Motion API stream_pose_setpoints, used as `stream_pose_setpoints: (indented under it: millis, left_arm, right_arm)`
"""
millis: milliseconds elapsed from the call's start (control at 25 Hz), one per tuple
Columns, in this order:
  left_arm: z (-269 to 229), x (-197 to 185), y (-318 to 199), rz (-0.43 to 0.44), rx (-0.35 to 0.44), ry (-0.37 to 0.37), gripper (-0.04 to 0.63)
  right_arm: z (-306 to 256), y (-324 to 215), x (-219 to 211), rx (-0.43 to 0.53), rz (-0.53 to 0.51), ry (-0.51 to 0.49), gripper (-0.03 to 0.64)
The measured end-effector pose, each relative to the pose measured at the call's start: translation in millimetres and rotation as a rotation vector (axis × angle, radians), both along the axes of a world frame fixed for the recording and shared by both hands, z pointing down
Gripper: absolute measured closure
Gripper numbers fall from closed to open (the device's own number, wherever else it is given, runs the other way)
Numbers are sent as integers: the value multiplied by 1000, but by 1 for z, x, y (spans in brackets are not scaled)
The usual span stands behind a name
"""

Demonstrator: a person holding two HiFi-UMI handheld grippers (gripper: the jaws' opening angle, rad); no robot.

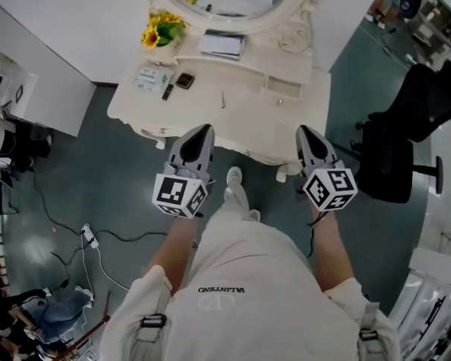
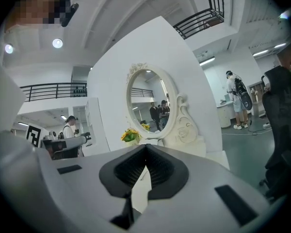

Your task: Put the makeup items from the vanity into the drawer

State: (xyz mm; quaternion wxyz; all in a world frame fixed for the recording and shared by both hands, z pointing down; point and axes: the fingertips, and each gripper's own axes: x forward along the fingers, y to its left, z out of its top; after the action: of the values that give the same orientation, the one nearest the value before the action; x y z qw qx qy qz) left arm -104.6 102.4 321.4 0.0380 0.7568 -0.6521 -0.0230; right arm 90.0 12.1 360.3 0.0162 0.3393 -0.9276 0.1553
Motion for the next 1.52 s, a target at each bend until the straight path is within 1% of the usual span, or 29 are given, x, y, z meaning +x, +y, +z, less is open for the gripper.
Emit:
stream_pose_setpoints:
  millis: [240, 440, 800, 960, 1120, 1360, 1520]
  left_arm:
    - [20, -23, -55, 14, -58, 23, 592]
    - [38, -41, -102, 56, -109, 38, 592]
    - [71, -67, -169, 113, -195, 60, 592]
    - [89, -74, -186, 138, -233, 69, 592]
    - [104, -79, -198, 162, -269, 75, 592]
    - [128, -90, -208, 132, -336, 92, 592]
    - [147, -89, -211, 127, -392, 88, 587]
  right_arm:
    - [14, -37, -33, -40, -10, 25, 606]
    - [23, -72, -63, -55, -19, 44, 606]
    - [44, -122, -121, -121, -34, 46, 606]
    - [62, -131, -146, -155, -51, 59, 606]
    - [76, -138, -163, -187, -51, 67, 606]
    - [95, -147, -178, -225, -62, 99, 606]
    - [108, -151, -186, -257, -73, 108, 606]
